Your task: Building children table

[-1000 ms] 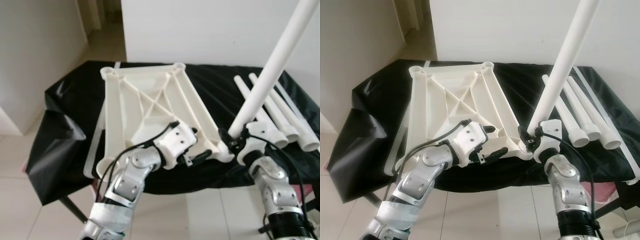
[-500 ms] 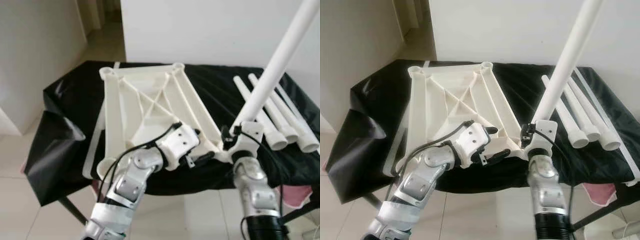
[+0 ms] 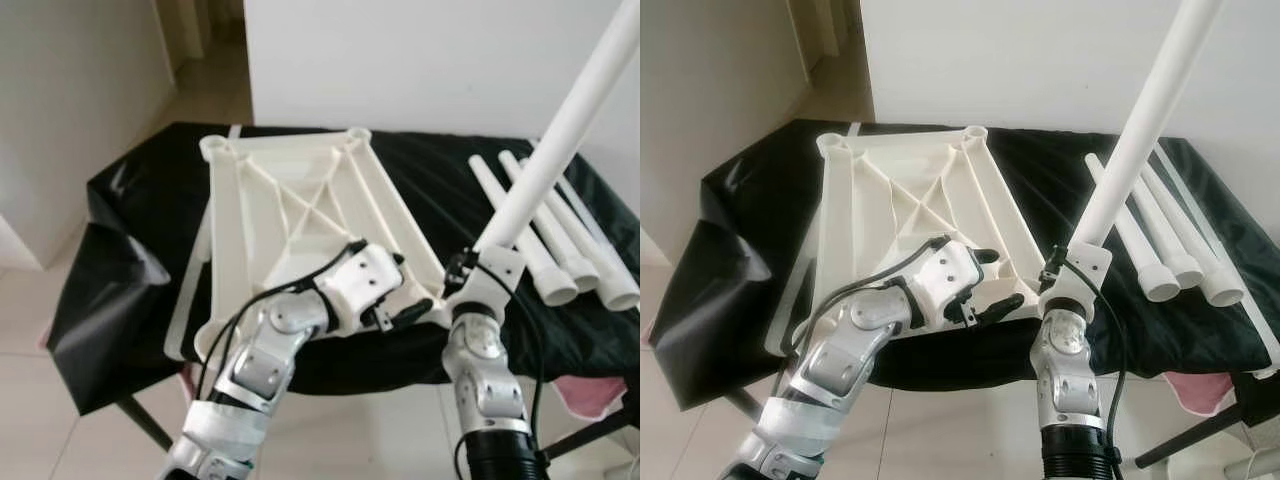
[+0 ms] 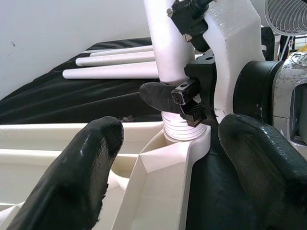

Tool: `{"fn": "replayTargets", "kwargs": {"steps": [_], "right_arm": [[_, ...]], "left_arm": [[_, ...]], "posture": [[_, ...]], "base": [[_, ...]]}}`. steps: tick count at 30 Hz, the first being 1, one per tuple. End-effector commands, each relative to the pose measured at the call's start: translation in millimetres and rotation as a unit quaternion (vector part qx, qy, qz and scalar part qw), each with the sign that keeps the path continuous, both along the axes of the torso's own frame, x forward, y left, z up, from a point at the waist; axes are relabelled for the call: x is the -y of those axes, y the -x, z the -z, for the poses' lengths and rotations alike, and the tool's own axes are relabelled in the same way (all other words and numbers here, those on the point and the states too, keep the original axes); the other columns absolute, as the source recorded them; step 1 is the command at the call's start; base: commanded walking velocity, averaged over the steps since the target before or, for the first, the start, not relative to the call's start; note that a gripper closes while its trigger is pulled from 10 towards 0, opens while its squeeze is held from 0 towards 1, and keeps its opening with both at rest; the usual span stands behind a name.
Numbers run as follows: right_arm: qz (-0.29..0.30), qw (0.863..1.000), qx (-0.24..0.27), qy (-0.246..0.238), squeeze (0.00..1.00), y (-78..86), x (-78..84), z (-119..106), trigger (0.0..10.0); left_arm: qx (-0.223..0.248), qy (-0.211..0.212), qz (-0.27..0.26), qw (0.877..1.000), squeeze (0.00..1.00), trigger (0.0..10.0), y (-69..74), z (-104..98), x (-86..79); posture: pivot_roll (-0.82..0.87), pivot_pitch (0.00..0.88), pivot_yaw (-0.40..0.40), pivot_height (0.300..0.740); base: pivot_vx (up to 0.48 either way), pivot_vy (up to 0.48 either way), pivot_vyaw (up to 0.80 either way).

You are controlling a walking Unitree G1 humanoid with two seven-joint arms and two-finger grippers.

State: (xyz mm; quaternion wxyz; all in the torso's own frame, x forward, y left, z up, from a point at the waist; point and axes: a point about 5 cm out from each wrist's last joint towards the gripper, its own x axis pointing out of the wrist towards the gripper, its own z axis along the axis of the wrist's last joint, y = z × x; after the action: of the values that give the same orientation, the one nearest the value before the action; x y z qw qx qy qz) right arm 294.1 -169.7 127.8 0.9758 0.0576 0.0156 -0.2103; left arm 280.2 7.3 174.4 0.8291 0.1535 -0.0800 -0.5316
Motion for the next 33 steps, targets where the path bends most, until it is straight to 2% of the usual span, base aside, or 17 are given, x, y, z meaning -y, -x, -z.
{"fn": "replayTargets", "kwargs": {"steps": [1,2,6,13,19,20,21,22,23,25,28,33], "right_arm": [[0.022,0.998,-0.052,-0.017,0.06,5.0,4.1,21,10.0],[0.023,0.998,-0.049,-0.015,1.00,4.8,4.8,20,10.0],[0.023,0.999,-0.041,-0.014,1.00,4.9,6.0,18,10.0],[-0.017,1.000,0.004,-0.004,1.00,5.9,8.6,6,10.0],[-0.043,0.999,0.022,-0.007,1.00,7.1,8.4,4,10.0],[-0.056,0.998,0.029,-0.010,0.84,7.9,7.7,4,10.0],[-0.056,0.998,0.029,-0.010,0.84,7.9,7.7,4,10.0],[-0.073,0.997,0.035,-0.011,0.00,9.0,6.9,3,10.0],[-0.096,0.994,0.043,0.001,0.00,10.4,6.6,2,10.0],[-0.096,0.994,0.043,0.001,0.00,10.4,6.6,2,10.0],[-0.132,0.990,0.051,0.019,0.00,12.3,9.8,2,10.0],[-0.213,0.974,0.060,0.047,0.00,9.5,20.5,-2,10.0]], "left_arm": [[0.001,0.005,-0.020,1.000,0.00,10.0,-3.1,-1,0.0],[0.001,0.005,-0.020,1.000,0.00,10.0,-3.2,-1,-0.1],[0.002,0.006,-0.022,1.000,0.00,10.0,-3.3,-1,-0.8],[0.002,0.007,-0.028,1.000,0.00,10.0,-4.3,-2,-3.3],[0.001,0.008,-0.028,1.000,0.00,10.0,-3.6,-2,-2.8],[0.000,0.007,-0.028,1.000,0.00,10.0,-3.6,-2,-2.6],[0.000,0.007,-0.028,1.000,0.00,10.0,-3.6,-2,-2.6],[0.000,0.006,-0.029,1.000,0.00,10.0,-3.5,-1,-2.5],[0.000,0.006,-0.030,1.000,0.00,10.0,-3.5,-1,-2.7],[0.000,0.006,-0.030,1.000,0.00,10.0,-3.5,-1,-2.7],[-0.002,0.004,-0.032,0.999,0.00,10.0,-3.4,0,-3.3],[0.000,-0.015,-0.033,0.999,0.00,10.0,-3.4,6,-5.5]], "posture": [[-0.06,0.000,-0.016,0.740],[-0.06,0.000,-0.017,0.740],[-0.06,0.000,-0.018,0.740],[-0.06,0.000,-0.023,0.740],[-0.06,0.000,-0.028,0.740],[-0.06,0.000,-0.028,0.740],[-0.06,0.000,-0.028,0.740],[-0.05,0.000,-0.029,0.740],[-0.06,0.000,-0.027,0.740],[-0.06,0.000,-0.027,0.740],[-0.06,0.000,-0.021,0.740],[-0.07,0.000,-0.016,0.740]], "base": [[0.000,0.000,0.00],[0.000,0.000,0.00],[0.000,0.000,0.00],[0.000,0.000,0.00],[0.000,0.000,0.00],[0.000,0.000,0.00],[0.000,0.000,0.00],[0.000,0.000,0.00],[0.000,0.000,0.00],[0.000,0.000,0.00],[0.000,0.000,0.00],[0.000,0.000,0.00]]}}
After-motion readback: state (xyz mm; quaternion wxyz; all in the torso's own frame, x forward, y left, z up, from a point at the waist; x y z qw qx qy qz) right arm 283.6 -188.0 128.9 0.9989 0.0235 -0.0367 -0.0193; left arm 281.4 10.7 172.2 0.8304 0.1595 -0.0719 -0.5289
